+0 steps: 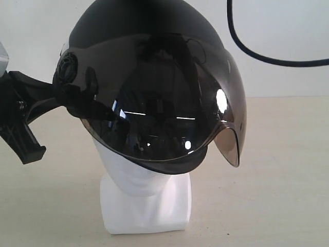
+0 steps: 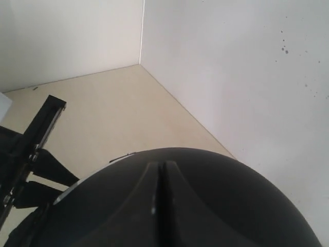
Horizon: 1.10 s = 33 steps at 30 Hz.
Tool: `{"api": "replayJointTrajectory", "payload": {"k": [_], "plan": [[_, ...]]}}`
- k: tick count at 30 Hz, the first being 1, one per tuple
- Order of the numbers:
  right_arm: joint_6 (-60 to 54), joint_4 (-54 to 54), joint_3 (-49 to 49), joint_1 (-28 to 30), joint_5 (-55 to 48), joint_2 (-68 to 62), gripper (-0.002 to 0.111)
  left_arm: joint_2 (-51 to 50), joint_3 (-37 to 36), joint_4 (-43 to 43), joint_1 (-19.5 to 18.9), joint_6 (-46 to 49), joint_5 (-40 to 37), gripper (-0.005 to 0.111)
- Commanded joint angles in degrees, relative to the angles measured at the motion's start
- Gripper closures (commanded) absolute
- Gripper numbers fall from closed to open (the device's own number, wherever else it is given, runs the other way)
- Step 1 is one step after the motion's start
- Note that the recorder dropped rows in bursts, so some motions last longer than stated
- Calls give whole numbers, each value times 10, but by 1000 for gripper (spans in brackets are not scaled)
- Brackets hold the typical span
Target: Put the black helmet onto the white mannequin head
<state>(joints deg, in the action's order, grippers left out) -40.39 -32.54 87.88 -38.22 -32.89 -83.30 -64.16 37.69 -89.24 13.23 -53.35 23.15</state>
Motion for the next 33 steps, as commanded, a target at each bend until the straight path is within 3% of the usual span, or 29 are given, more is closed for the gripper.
{"api": "replayJointTrajectory", "payload": {"k": [1, 9, 14, 20, 24, 33], "plan": [[0, 15, 22, -2, -12, -1, 108, 5, -1, 3, 1, -7, -5, 102], [2, 33, 28, -2, 2, 3, 108, 5, -1, 3, 1, -7, -5, 102], [82, 141, 28, -2, 11, 29, 108, 5, -1, 2, 1, -12, -22, 102], [258, 340, 28, 0, -18, 77, 109, 8, -3, -97, 1, -114, -46, 102], [390, 500, 1, 0, -82, 120, 109, 41, -3, -107, 1, -166, -54, 102], [810, 838, -229, 0, -146, 324, 109, 173, -3, -107, 1, -217, -84, 102]]}}
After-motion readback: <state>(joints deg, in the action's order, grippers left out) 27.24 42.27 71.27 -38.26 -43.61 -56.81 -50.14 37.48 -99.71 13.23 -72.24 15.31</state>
